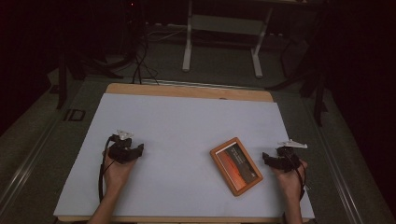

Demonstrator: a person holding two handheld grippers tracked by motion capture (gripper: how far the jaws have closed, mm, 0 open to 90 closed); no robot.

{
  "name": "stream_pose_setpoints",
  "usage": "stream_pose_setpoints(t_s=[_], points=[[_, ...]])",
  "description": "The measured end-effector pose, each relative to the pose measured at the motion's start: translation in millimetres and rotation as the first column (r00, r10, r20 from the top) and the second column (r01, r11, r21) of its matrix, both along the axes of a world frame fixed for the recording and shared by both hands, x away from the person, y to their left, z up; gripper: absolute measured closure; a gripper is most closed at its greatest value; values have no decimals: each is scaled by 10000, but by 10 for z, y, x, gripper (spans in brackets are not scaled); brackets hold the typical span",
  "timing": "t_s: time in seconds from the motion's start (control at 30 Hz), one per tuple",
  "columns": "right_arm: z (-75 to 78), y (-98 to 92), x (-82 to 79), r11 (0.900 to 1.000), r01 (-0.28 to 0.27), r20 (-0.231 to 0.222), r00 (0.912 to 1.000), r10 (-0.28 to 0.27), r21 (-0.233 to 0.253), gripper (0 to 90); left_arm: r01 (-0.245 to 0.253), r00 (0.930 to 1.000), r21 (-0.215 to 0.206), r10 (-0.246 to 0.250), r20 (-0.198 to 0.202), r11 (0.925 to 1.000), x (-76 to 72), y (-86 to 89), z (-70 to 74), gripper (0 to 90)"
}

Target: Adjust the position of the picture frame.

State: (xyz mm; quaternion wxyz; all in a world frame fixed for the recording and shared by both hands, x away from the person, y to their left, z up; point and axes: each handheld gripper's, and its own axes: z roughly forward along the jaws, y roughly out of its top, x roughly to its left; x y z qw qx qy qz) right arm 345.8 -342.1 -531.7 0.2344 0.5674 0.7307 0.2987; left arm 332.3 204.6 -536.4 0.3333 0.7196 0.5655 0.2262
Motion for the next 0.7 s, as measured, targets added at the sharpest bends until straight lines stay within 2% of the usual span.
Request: stream_pose_setpoints(t_s=[0.1,0.2,0.37,0.57,0.7], points=[[30,26,-21,9995,-311,38,9995,311,112,326,402,9991,-330,-398,151,9986,-19,-15,21,474],[55,48,-37,9984,-488,20,9988,488,277,357,732,9966,-100,-728,393,9973,-52,-49,37,475],[96,78,-59,9953,-887,117,9960,883,384,400,1207,9906,-214,-1190,680,9925,-87,-105,64,484],[130,107,-92,9914,-1219,282,9923,1207,475,405,1599,9850,-317,-1573,716,9866,-115,-144,86,512],[173,125,-118,9879,-1433,374,9893,1412,591,410,1717,9827,-657,-1662,817,9830,-132,-130,110,517]])
